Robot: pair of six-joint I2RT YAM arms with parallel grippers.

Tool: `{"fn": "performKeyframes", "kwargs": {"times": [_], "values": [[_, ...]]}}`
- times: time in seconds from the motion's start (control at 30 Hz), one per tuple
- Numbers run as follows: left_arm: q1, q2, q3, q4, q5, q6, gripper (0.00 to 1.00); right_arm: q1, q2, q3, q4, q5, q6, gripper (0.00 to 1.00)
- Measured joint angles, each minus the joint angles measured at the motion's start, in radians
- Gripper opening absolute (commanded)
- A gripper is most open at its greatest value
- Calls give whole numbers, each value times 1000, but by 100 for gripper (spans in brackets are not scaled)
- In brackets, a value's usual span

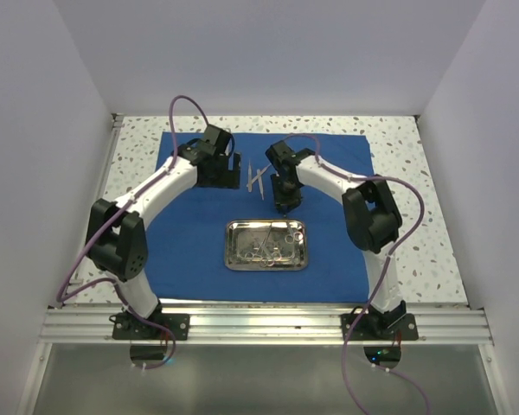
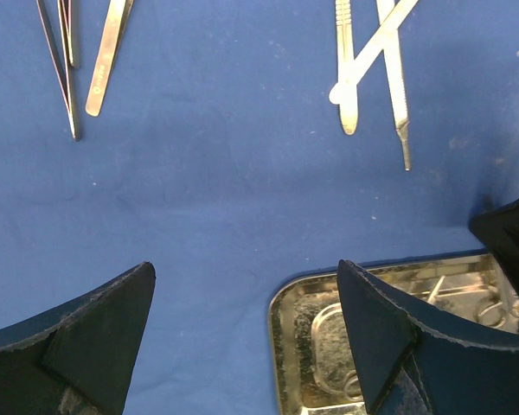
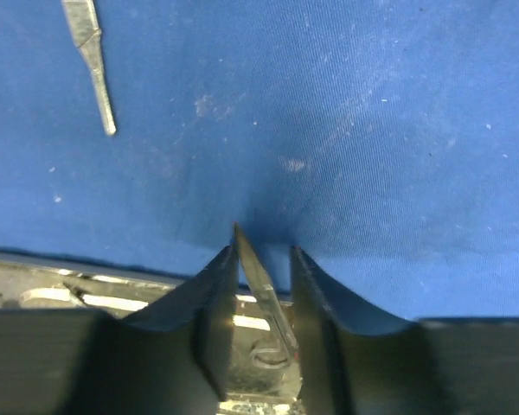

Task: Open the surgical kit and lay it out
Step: Pick up the medical item from the container, then place the medical item in the surgical kit.

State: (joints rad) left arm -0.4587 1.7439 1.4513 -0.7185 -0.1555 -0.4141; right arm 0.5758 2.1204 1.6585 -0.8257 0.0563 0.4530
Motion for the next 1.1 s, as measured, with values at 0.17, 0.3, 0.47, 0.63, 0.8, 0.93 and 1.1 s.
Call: {"fn": "performKeyframes", "kwargs": {"times": [0.17, 0.3, 0.47, 0.63, 0.8, 0.93, 1.1], "values": [[6, 26, 8, 0, 4, 14, 90, 0, 26, -9, 6, 1, -9, 9], [11, 42, 19, 0, 8, 15, 90, -6, 27, 1, -5, 3, -20, 0], [22, 48, 24, 0, 11, 16, 90, -42, 28, 71, -49, 25, -48, 0], [27, 53, 29, 2, 11, 15, 90, -142, 44, 234, -90, 69, -86, 0], [27, 65, 35, 0, 19, 14, 90, -248, 113, 421, -111, 101, -105, 0], [27, 71, 66, -6, 31, 14, 90, -301, 218, 558, -129, 117, -106, 1], [27, 70, 89, -8, 40, 13, 90, -311, 338, 662, -144, 113, -96, 73]]}}
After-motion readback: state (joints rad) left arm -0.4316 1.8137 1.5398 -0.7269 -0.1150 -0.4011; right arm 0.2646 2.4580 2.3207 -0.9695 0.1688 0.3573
